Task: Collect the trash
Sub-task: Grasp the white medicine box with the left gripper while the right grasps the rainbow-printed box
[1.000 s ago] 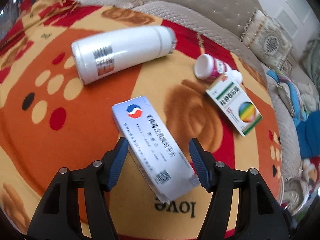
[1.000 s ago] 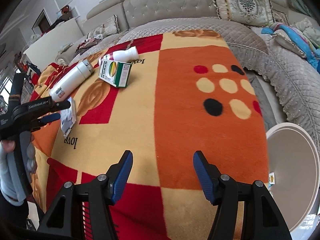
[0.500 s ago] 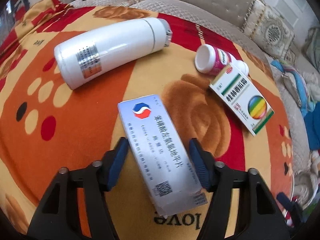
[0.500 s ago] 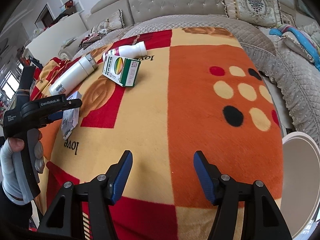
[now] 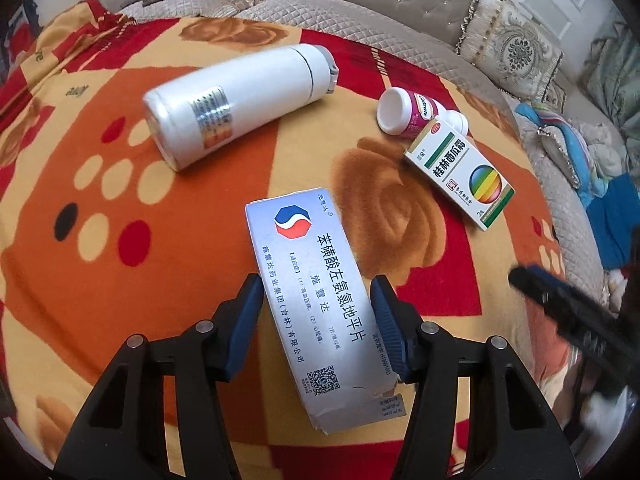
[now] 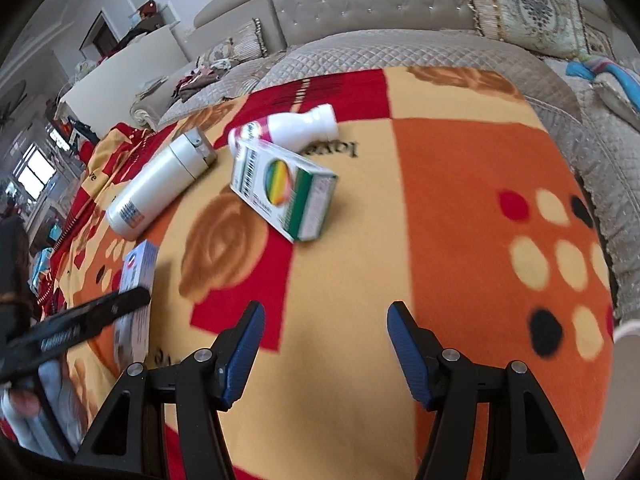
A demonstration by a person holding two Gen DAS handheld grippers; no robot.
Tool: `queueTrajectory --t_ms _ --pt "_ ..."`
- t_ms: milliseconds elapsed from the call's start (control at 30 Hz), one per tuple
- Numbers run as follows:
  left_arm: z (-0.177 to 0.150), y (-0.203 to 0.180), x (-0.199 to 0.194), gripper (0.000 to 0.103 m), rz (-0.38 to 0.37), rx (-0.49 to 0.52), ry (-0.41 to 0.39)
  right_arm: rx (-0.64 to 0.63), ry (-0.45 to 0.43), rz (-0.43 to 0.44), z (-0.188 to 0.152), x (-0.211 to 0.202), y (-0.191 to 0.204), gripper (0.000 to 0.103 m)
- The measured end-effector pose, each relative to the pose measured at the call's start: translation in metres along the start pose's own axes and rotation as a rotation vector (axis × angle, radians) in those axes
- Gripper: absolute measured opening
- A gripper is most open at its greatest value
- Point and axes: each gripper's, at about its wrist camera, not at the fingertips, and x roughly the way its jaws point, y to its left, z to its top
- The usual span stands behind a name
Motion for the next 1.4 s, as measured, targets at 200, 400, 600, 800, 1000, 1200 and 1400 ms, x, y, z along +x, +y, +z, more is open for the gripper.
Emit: queueTrajectory --t_ms 200,400,600,800,1000,1200,1400 --pt "0.001 0.009 -0.006 0.054 -0.002 0.001 -0.006 0.011 -0.049 -0.014 0.034 -0.001 0.001 0.061" --pt "0.003 0.017 -0.013 0.054 0.003 -0.003 -0.013 0.078 -0.051 -0.029 0.065 0.01 -0.016 0.061" --pt "0.003 0.027 -0.021 0.054 0.018 -0.008 -0.021 0.119 -0.023 -0.042 0.083 0.031 -0.028 0.061" --pt "0.002 0.035 -0.02 0.054 0.028 -0.027 -0.021 0.07 0.036 -0.015 0.079 0.041 -0.015 0.061" --pt "-0.001 0.035 -0.022 0.054 0.027 -0.025 -0.016 0.017 0.029 0.011 0.077 0.039 0.002 0.061" --pt "-0.001 0.031 -0.025 0.054 0.018 -0.032 -0.02 0.073 -0.005 -0.068 0.098 0.052 -0.016 0.061" --pt "0.001 0.025 -0.016 0.054 0.029 -0.02 -0.016 0.083 0.046 -0.072 0.097 0.067 -0.023 0.061"
